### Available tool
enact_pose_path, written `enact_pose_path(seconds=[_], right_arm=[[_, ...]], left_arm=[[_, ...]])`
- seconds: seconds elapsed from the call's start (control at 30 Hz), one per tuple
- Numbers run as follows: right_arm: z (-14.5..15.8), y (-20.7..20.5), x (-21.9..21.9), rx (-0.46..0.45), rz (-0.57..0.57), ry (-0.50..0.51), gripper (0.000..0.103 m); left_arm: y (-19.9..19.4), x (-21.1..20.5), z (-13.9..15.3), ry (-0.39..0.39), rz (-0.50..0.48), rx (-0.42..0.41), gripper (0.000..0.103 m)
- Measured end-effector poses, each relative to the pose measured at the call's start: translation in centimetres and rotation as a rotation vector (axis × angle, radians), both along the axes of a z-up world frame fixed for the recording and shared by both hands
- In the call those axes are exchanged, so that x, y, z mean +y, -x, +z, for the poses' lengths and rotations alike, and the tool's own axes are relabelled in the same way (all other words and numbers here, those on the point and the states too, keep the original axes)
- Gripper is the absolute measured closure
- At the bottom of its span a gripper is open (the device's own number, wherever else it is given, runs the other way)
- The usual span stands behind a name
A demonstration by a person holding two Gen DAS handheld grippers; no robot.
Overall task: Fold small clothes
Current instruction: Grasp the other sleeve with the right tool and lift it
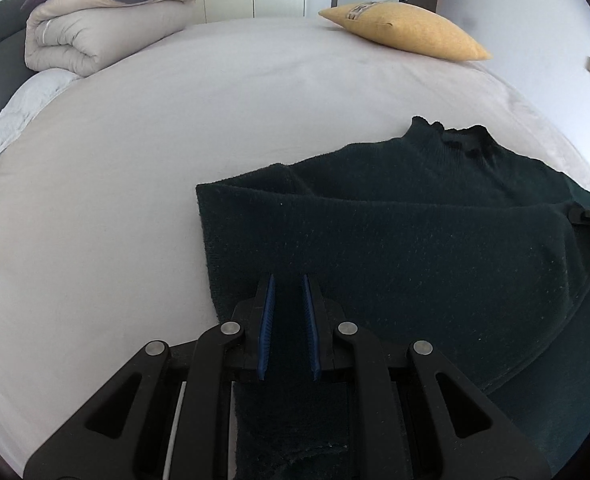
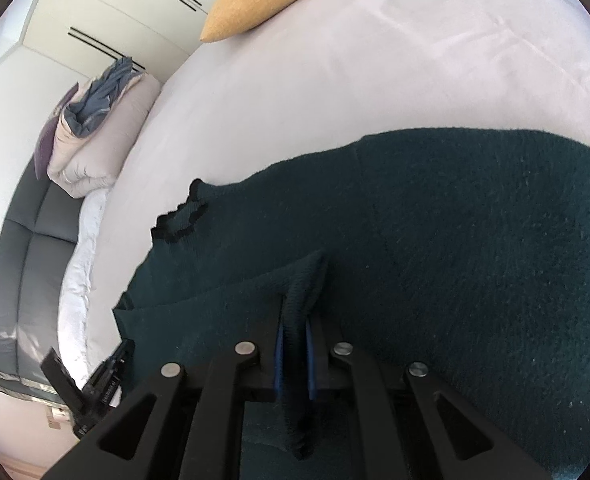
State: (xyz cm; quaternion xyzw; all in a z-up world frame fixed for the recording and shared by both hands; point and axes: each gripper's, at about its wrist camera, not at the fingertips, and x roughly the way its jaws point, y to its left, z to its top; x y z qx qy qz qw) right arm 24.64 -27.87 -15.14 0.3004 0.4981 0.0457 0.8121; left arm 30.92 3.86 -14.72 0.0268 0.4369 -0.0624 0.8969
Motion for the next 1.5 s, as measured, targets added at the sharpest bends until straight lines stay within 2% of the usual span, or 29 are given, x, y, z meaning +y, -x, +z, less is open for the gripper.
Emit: enact_pose_path(seconds=[0.23,0.3,0.37,0.43,0.5,0.6,0.73,0.83,0.9,0.93,1.0,1.1,1.13,1.2,1.23,1.3,1.37,1.47,1.5], right_arm=[[0.5,0.3,-0.2,-0.010,-0.016,0.017,0.095],[1.7,1.1,-1.0,-0.026,-0.094,0.068,0.083],[3.8,2.6,-1.6,-0.081,-0.184,0.134,0.071],[5.2,4.0,-1.3,-0.152,-0.179,0.092,0.071],[5.5,4.8,0.5,-0.170,-0.104,0.045,0.071],[4.7,4.7,4.7,-0.178,0.071,-0.016,0.071],[2.5,2.5,8.2,-0.141,0.198,-0.115,0.071],[-0.4,1.2,7.8,-0.061,0.141,-0.083,0.073],[-2.3,1.4,5.1,-0.066,0.063,-0.212,0.102],[-2.8,1.7,3.8,-0.068,0.024,-0.260,0.103],[-3.3,2.8,0.4,-0.105,-0.082,-0.325,0.103],[-2.5,4.2,-2.4,-0.134,-0.178,-0.301,0.103],[-1.8,4.6,-2.1,-0.137,-0.177,-0.275,0.101],[-0.5,4.7,-0.7,-0.159,-0.132,-0.231,0.087],[0.1,4.6,0.4,-0.183,-0.097,-0.237,0.080],[0.8,3.9,2.7,-0.214,-0.027,-0.271,0.069],[0.7,2.9,4.6,-0.208,0.020,-0.269,0.068],[-1.4,1.6,5.9,-0.137,0.028,-0.237,0.067],[-2.4,1.5,5.5,-0.123,0.013,-0.260,0.076]], left_arm=[[-0.2,-0.3,-0.7,-0.011,0.001,-0.018,0.089],[-0.3,-0.1,-0.8,0.003,0.002,-0.013,0.089],[-0.3,-0.1,-0.9,0.011,0.003,-0.010,0.089],[-0.4,-0.3,-1.0,0.004,0.004,-0.012,0.089],[-0.5,-0.5,-1.1,-0.009,0.004,-0.017,0.089],[-0.5,-0.7,-1.1,-0.025,0.004,-0.021,0.089],[-0.6,-0.4,-1.1,-0.005,0.005,-0.019,0.089],[-0.6,0.2,-1.2,0.036,0.005,-0.018,0.089],[-0.7,0.7,-1.3,0.072,0.007,-0.018,0.089],[-0.7,0.9,-1.3,0.093,0.009,-0.017,0.089],[-0.7,1.5,-1.3,0.133,0.012,-0.014,0.088],[-0.8,1.9,-1.2,0.167,0.017,-0.009,0.088],[-0.8,2.0,-0.8,0.172,0.020,-0.003,0.088],[-0.5,2.7,0.7,0.195,0.067,0.006,0.088],[-0.2,3.0,1.6,0.239,0.041,0.004,0.088],[-0.1,3.7,3.4,0.285,0.050,-0.054,0.088],[-0.8,3.8,4.1,0.257,0.051,-0.070,0.088],[-2.9,4.3,1.6,0.199,0.083,0.039,0.088],[-3.4,4.6,0.2,0.188,0.095,0.084,0.088]])
